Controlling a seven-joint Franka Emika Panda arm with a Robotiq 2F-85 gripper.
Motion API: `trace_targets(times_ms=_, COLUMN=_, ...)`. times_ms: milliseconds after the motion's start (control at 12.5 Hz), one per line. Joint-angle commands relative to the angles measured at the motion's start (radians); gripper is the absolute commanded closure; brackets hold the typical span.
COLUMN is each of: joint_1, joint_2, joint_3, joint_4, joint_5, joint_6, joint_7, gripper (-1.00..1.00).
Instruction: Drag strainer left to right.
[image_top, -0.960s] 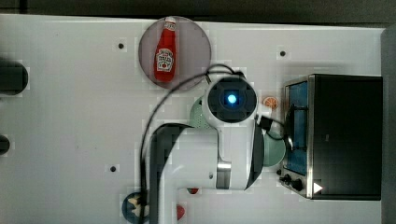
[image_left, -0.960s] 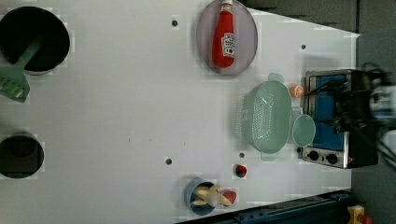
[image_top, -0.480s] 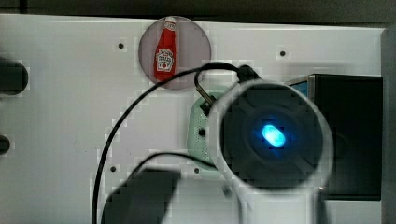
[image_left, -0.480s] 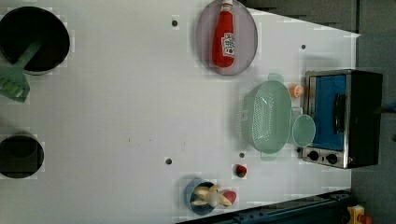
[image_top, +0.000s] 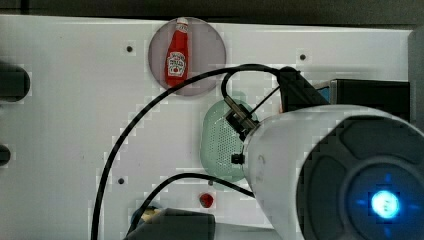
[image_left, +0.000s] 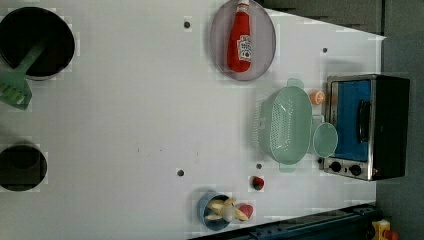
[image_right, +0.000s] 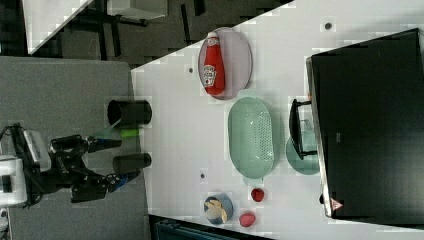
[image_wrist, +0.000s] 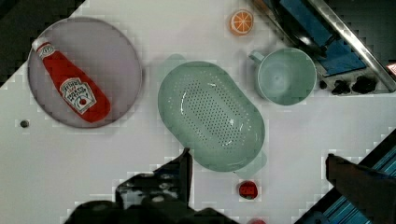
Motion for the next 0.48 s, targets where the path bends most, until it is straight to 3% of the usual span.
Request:
trace_targets(times_ms=80, joint_1=-0.003, joint_2=0.040, joint_3=0.013, joint_4=-0.041, joint_5=-0.001, joint_6=-0.017, joint_7=-0.033, gripper=-1.00)
trace_targets(times_ms=480, joint_1=-0.003, joint_2=0.055, joint_3=0.013, joint_4=-0.041, joint_5=-0.001, joint_6=-0.017, joint_7=-0.033, gripper=-1.00)
